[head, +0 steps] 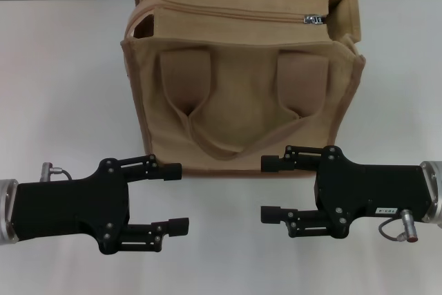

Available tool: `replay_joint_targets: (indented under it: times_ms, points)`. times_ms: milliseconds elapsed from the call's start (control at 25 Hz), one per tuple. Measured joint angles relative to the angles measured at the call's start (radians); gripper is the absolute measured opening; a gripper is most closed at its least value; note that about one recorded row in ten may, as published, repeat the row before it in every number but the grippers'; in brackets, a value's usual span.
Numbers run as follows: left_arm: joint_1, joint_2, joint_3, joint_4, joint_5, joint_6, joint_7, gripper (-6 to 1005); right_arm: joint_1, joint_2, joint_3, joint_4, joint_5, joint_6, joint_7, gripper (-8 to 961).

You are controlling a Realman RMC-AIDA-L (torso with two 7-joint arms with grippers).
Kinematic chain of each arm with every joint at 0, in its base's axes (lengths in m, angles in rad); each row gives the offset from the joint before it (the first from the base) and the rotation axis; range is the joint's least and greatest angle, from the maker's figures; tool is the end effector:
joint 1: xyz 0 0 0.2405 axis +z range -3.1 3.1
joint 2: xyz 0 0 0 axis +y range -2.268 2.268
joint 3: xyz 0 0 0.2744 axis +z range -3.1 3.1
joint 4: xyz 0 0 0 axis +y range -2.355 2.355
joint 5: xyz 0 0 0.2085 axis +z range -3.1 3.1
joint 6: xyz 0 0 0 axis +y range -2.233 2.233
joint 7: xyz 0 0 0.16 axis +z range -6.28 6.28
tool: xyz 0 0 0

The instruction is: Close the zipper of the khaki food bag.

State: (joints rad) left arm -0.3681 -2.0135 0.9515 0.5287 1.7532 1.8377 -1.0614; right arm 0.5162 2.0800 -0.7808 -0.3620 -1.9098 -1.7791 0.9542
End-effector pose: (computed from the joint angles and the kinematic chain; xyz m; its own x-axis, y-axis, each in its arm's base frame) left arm -0.2796 0.2544 -0.0250 0.7665 0.1817 0.6160 0.2096 -0.9774 0.0275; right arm 0.2505 0.2736 -0.0646 0.7480 -0.1553 -0.6453 -0.1730 -0.9843 0.0363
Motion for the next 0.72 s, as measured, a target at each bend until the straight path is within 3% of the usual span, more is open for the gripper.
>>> replay_joint_targets:
  times_ms: [720]
  points:
    - [-0.006,0.002,0.001,0.003,0.002,0.004,0.000,784,0.011,0.001,-0.002,0.000,0.000,0.015,0.000,725]
